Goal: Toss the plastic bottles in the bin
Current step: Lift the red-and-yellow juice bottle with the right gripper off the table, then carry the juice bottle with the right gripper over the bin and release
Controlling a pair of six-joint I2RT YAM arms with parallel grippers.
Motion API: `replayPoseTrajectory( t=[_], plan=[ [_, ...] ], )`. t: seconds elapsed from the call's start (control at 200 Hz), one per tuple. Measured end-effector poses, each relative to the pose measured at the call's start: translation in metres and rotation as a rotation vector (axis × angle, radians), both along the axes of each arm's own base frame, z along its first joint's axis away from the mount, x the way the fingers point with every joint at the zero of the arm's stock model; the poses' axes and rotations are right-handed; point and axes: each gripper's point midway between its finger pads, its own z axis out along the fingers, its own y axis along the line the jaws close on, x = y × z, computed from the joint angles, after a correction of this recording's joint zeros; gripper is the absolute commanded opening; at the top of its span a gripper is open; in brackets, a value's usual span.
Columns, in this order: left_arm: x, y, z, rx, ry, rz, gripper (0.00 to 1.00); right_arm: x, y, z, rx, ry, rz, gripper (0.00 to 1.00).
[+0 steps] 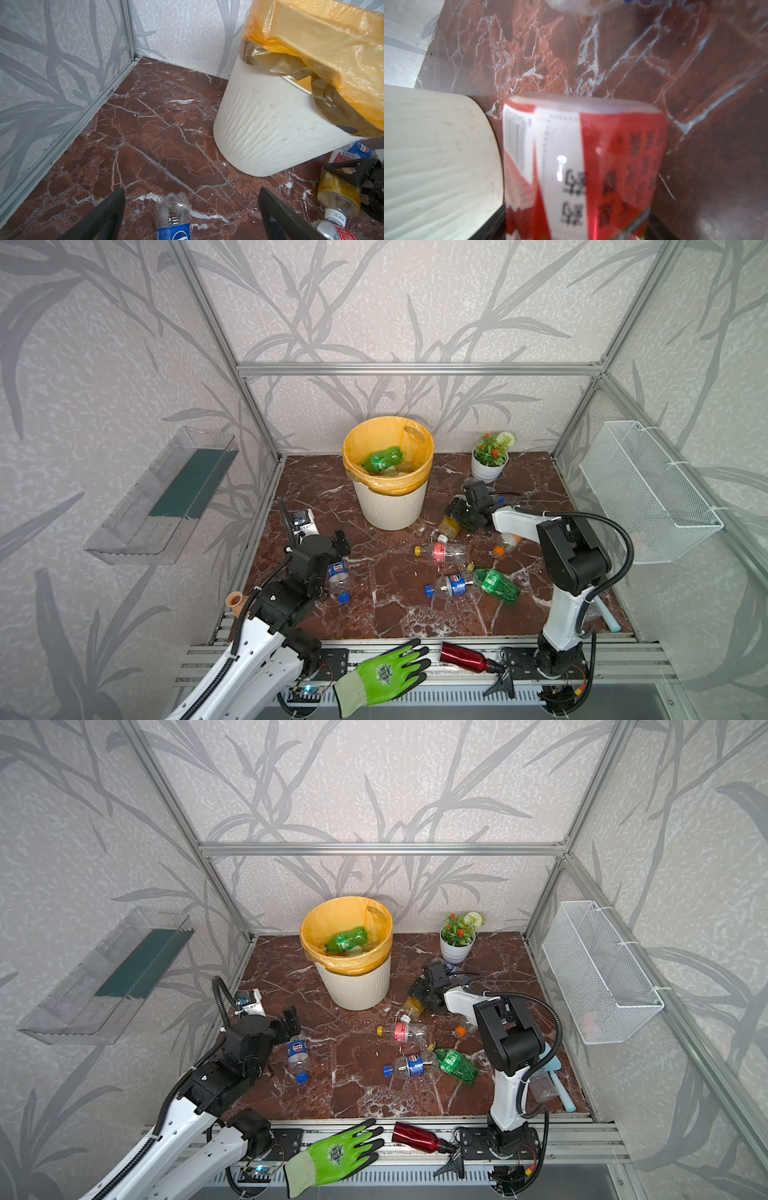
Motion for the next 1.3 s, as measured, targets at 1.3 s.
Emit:
replayPoseTrajectory(
  t=[1.3],
  plan=[
    [-0.01, 0.028, -0.055, -0.027, 0.162, 0.221, 0.99, -0.078, -0.024, 0.485, 0.233, -1.28, 0.049, 0.62]
  ],
)
